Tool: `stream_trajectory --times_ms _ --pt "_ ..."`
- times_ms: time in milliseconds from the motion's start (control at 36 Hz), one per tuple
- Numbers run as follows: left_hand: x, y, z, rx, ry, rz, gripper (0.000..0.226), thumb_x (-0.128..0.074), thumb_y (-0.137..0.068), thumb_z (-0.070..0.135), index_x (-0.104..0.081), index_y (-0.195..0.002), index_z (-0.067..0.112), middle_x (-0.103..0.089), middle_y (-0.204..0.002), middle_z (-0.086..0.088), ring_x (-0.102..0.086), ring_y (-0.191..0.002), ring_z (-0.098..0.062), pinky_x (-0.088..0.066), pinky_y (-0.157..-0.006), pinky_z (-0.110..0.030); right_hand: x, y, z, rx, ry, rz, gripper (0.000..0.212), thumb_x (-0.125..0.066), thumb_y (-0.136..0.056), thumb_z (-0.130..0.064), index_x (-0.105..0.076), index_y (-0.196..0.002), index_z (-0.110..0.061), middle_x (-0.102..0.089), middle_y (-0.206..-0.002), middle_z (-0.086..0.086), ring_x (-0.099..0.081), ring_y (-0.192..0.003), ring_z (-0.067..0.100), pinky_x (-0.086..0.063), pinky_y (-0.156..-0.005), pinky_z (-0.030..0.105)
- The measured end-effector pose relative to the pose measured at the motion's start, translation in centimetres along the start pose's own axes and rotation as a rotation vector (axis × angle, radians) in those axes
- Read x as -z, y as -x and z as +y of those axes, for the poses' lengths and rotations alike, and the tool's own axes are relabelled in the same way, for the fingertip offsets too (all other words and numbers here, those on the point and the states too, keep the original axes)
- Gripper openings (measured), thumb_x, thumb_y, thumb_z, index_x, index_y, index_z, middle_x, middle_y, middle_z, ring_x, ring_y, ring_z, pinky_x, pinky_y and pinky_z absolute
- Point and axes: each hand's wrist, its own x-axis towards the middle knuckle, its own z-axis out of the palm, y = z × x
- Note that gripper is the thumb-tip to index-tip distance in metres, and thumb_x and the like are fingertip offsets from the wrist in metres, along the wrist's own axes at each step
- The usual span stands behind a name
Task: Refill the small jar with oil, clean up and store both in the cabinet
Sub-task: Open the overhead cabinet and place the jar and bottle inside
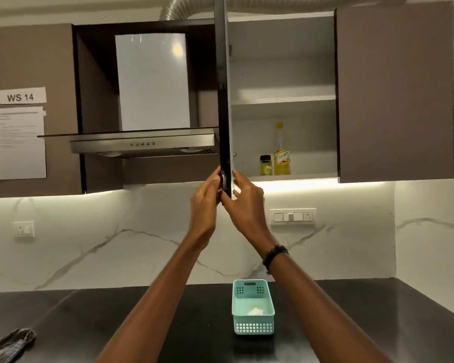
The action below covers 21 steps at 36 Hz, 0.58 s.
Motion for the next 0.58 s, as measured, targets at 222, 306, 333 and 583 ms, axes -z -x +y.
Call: stream_trajectory --times_ms 222,306,333,583 --pt "-1.9 0.3 -1.3 -0.051 -0.049 -0.098 0.041 -0.040 -0.101 0.023 -0.041 -0.142 0.022 -0.054 -0.137 -0.004 -0.051 -0.127 -0.017 -0.042 -0.107 -0.036 1.9 -0.5 1.3 0.034 0.051 0.091 0.032 -0.068 -0.087 -0.012 -0.064 -0.119 -0.009 -0.071 -0.101 0.006 -0.065 -0.089 0.011 -0.041 -0.062 -0.004" --pt "-3.6 0.4 -1.9 -0.093 -0.085 -0.150 0.042 -0.041 -0.101 0.021 -0.038 -0.143 0.023 -0.052 -0.140 -0.003 -0.050 -0.129 -0.017 -0.042 -0.107 -0.034 3.5 -0.8 2.3 0.038 0.104 0.137 0.027 -0.068 -0.087 -0.014 -0.067 -0.113 -0.007 -0.071 -0.094 0.006 -0.064 -0.082 0.010 -0.041 -0.061 -0.003" --pt "-4.3 0.4 -2.1 -0.107 -0.092 -0.173 0.043 -0.041 -0.101 0.021 -0.037 -0.144 0.022 -0.051 -0.141 -0.003 -0.049 -0.130 -0.017 -0.042 -0.107 -0.033 4.2 -0.8 2.7 0.038 0.119 0.157 0.026 -0.069 -0.086 -0.014 -0.068 -0.111 -0.007 -0.072 -0.092 0.006 -0.064 -0.080 0.010 -0.042 -0.061 -0.003" --pt "-12.4 -0.5 -5.3 -0.260 -0.154 -0.330 0.039 -0.036 -0.102 0.030 -0.027 -0.139 0.037 -0.033 -0.143 0.020 -0.033 -0.129 0.001 -0.029 -0.098 -0.004 10.9 -2.9 8.3 -0.020 0.164 0.284 0.019 -0.075 -0.081 -0.019 -0.073 -0.096 -0.008 -0.070 -0.084 -0.003 -0.064 -0.074 0.004 -0.055 -0.071 0.014"
